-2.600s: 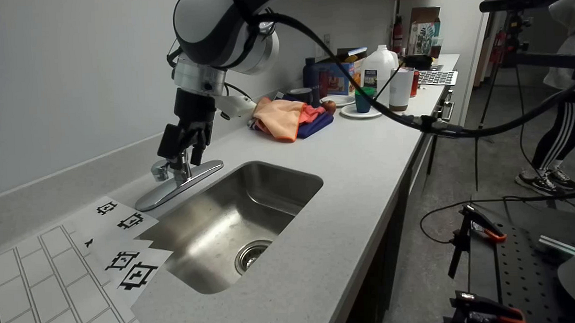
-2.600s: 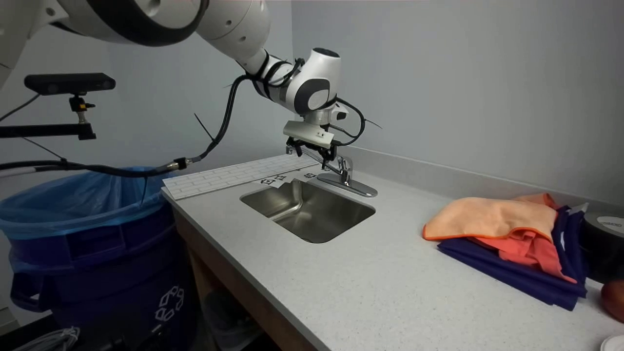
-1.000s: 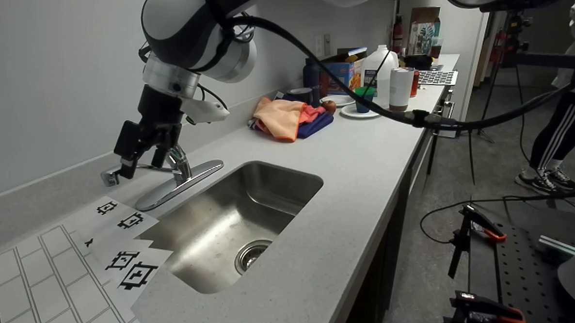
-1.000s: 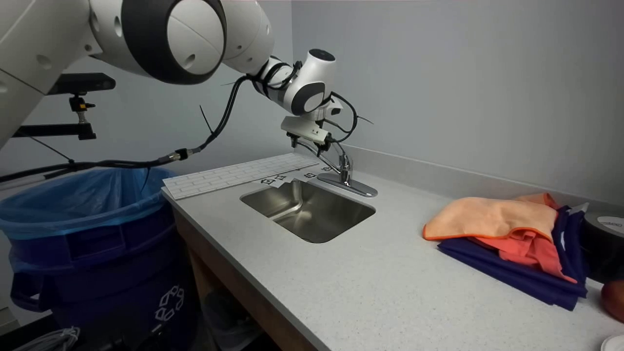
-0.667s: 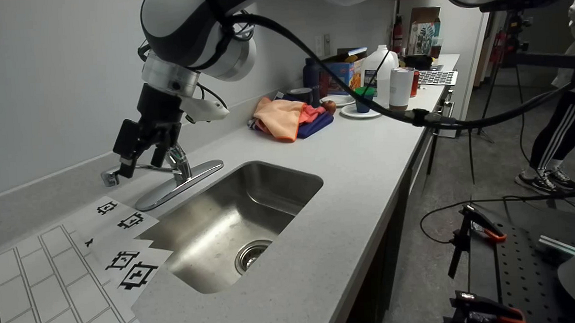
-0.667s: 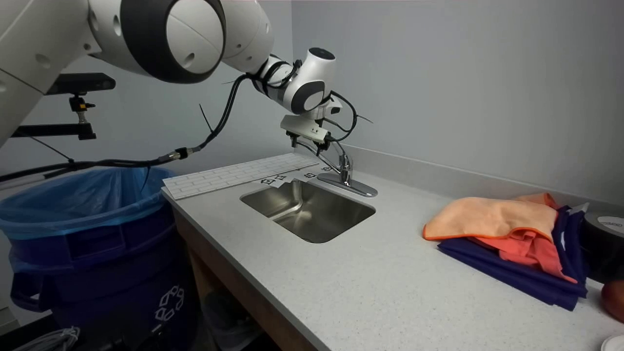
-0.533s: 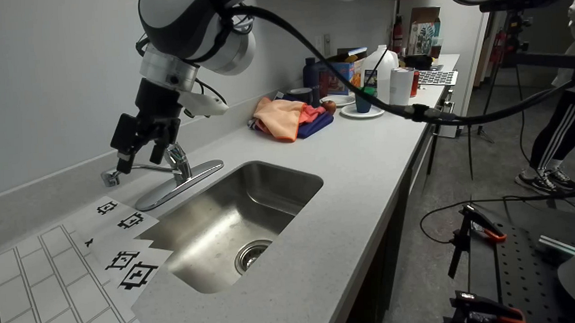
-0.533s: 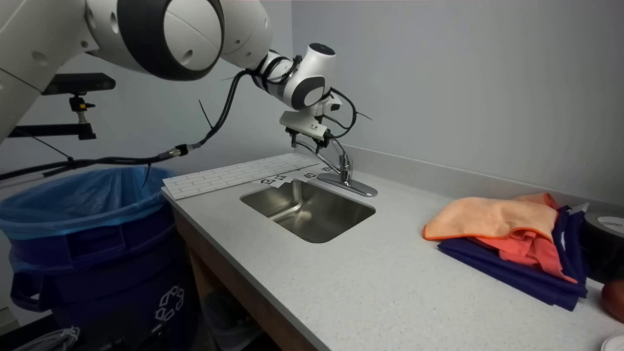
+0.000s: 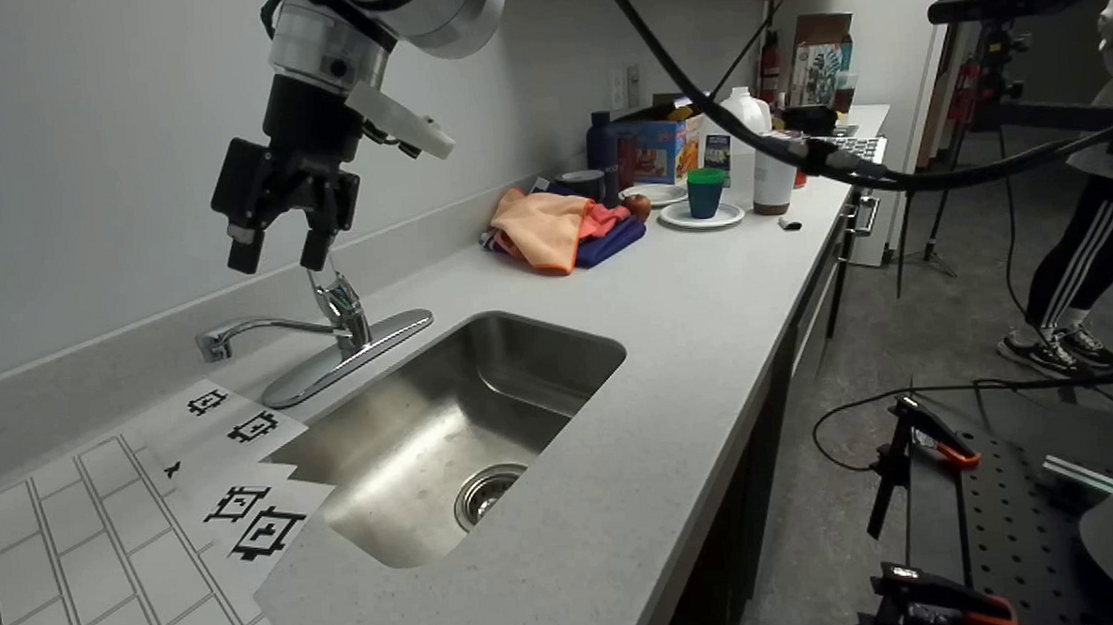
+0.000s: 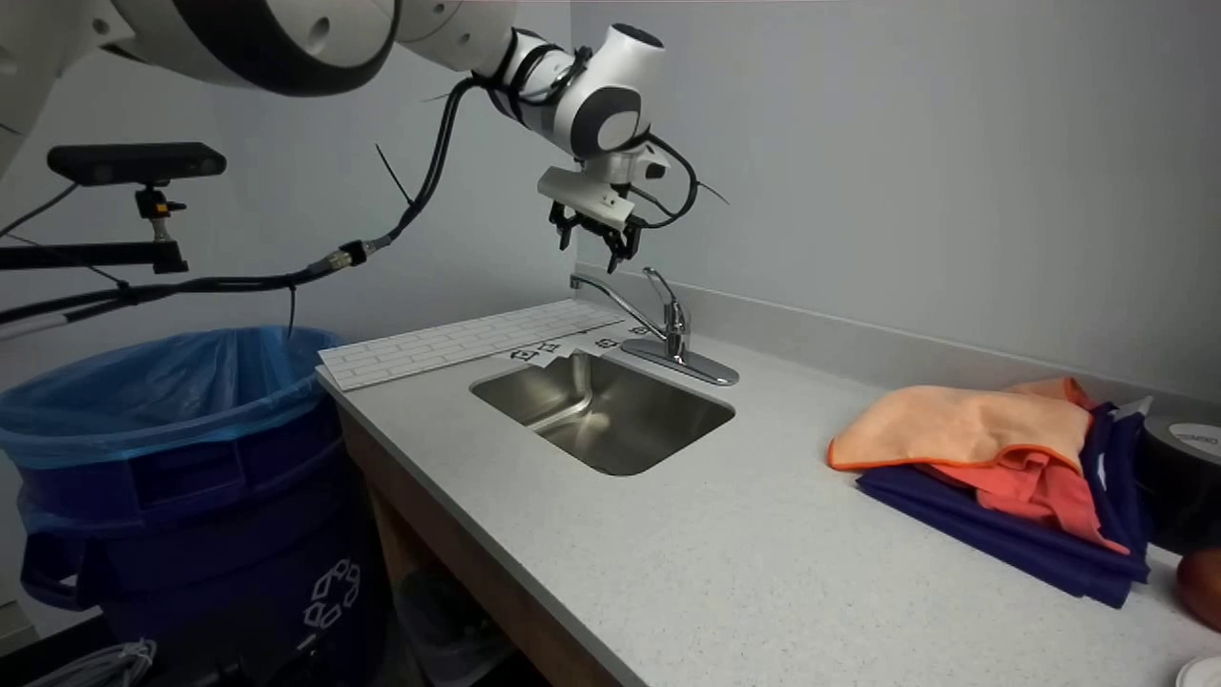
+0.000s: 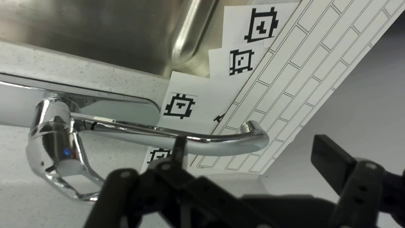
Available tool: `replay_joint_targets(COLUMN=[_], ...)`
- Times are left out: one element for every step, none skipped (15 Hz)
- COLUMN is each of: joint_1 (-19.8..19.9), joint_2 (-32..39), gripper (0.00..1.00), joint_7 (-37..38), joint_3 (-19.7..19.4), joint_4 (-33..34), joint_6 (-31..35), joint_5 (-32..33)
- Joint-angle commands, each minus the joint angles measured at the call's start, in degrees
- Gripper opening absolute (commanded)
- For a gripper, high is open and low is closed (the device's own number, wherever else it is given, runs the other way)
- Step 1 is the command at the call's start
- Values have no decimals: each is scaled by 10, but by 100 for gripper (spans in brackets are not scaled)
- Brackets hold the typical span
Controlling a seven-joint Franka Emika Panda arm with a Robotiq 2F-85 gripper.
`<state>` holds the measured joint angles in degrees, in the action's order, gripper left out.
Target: Move the tap nozzle to the left
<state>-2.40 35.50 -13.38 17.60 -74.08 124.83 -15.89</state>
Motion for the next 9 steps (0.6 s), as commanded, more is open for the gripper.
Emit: replay_joint_targets(joint_1=[1,-1,-2,-3,-3,-4,-7,-8,-11], joint_2=[-50,-60,-74,-86,-99,-112,-126,-140,-153], gripper=[100,100,100,100,100,100,100,100,100], joint_7=[11,14,15,16,16,16,18,17,17], joint_3=[-17,-21,-25,-27,-29,-32,-36,-38,-41], joint_4=[-55,-71,-92,-111,-132,-153,-175,-194,-213], joint_6=[-32,-34,-36,-35,-39,-40,-36,-37,-36], joint_5=[-19,-18,-17,-16,-16,-15,-7,-7,0])
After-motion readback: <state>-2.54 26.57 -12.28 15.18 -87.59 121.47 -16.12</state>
